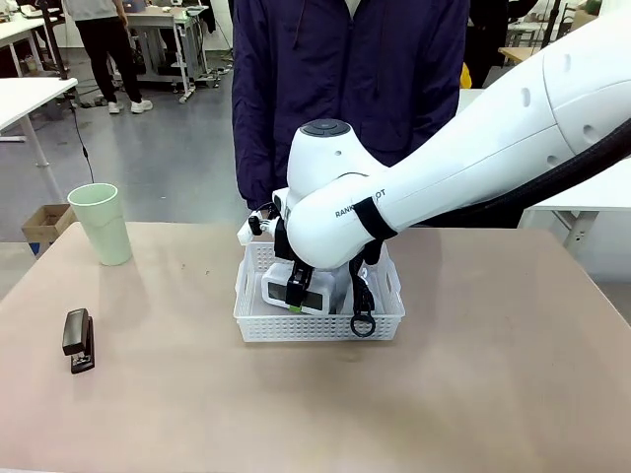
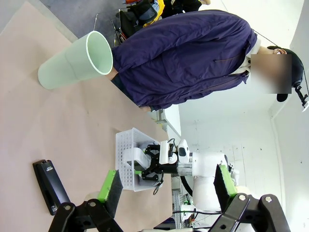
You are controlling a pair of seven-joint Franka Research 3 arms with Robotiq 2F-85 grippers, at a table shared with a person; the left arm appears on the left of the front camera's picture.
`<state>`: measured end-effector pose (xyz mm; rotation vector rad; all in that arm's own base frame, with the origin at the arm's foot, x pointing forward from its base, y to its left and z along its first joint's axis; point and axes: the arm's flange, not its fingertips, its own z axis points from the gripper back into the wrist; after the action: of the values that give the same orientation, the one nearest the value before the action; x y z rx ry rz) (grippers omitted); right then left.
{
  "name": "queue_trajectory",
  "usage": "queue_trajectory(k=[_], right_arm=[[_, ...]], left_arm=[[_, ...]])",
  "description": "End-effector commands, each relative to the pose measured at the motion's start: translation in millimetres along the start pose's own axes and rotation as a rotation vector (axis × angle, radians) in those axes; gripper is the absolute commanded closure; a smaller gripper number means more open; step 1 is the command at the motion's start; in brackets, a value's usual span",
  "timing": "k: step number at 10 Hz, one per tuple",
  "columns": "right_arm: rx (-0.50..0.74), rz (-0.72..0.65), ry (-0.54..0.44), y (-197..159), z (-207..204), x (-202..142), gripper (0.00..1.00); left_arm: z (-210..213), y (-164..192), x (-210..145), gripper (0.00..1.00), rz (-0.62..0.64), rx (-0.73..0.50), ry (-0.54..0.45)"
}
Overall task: Efficiently arrange items inside the basket to fit them all.
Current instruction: Pick up the Digital clock and place it inside the Organizing basket.
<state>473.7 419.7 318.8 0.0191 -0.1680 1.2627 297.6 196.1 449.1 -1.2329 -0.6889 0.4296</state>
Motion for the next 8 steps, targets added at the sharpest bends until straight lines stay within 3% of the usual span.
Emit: queue_trajectory(k=[1,4,6,8], right_arm=[[-0.044,-0.003,-0.003,-2,9,-5,0.00],[-0.044,-0.036,-0.074,4,69,-35,0.00],[0.018,-0.095,-0.149,15,145,-102,0.00],[0.166,-0.183,-0.222,23,190,-186,0.00]], left_arm=[[-2,1,-2,0.00,-0.021,-0.019,-0.010],[-2,1,-2,0.00,-0.021,-0.019,-0.010],[-2,1,-2,0.00,-0.021,-0.019,-0.010],[-2,1,-2,0.00,-0.021,-0.019,-0.010]])
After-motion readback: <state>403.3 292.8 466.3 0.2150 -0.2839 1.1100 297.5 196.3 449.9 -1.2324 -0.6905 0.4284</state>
